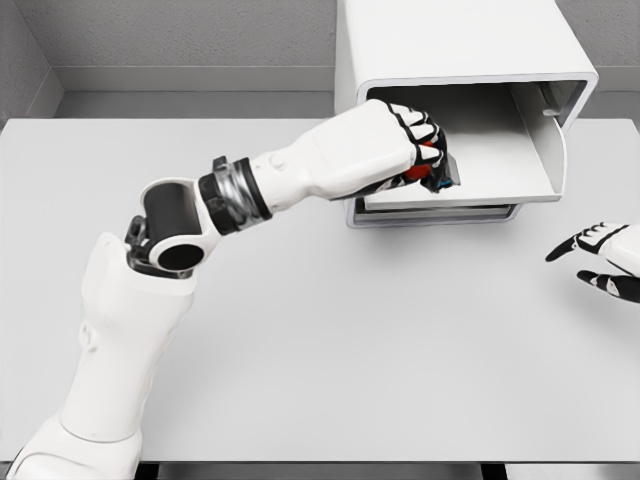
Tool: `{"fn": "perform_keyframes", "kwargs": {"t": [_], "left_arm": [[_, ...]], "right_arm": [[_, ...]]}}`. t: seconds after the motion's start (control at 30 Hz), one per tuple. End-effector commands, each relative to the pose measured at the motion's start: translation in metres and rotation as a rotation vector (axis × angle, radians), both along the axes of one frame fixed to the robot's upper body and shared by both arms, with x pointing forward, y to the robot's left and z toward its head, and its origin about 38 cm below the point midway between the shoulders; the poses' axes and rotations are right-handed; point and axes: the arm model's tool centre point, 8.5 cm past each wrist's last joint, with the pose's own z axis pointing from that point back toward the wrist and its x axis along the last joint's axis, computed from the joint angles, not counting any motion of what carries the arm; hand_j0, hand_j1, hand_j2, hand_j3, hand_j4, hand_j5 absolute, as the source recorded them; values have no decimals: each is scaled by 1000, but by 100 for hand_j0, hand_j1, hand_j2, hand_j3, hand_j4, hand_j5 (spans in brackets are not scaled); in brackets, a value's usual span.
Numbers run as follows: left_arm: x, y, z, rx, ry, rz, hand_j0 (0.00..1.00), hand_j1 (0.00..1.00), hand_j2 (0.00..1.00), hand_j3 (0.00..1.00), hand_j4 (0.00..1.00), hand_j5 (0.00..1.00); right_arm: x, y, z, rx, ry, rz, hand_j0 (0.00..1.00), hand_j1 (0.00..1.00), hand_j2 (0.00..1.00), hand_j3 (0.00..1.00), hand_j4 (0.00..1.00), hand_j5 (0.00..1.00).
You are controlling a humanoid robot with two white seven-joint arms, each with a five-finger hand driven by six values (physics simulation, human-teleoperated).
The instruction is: Slide open multi-storey tabletop storage cabinets and put open load switch and slide close multi-storey tabletop storage cabinets
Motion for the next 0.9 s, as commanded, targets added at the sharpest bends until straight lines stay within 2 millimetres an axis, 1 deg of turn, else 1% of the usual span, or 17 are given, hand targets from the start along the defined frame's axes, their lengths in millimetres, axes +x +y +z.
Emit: {"fn": "perform_keyframes", "kwargs": {"t": [0.0, 0.23, 0.47, 0.57, 0.63, 0.87], "left_arm": [[4, -2, -7, 28, 9, 16, 36, 36, 36, 36, 36, 36], [8, -8, -7, 81, -20, 34, 36, 36, 36, 36, 36, 36], [12, -18, -16, 149, -29, 43, 36, 36, 36, 36, 36, 36], [14, -22, -12, 162, -41, 33, 36, 36, 36, 36, 36, 36], [17, -23, -10, 167, -44, 33, 36, 36, 36, 36, 36, 36], [21, -30, -5, 188, -58, 19, 36, 36, 36, 36, 36, 36]], "right_arm": [[0, 0, 1, 5, 0, -1, 61, 61, 61, 61, 61, 61], [0, 4, 3, 8, -6, 11, 61, 61, 61, 61, 61, 61], [0, 5, 3, 7, -6, 13, 61, 61, 61, 61, 61, 61], [0, 6, 2, 13, -7, 14, 61, 61, 61, 61, 61, 61], [-1, 12, 3, 18, -15, 28, 61, 61, 61, 61, 61, 61], [-1, 13, 1, 21, -15, 27, 61, 61, 61, 61, 61, 61]]}}
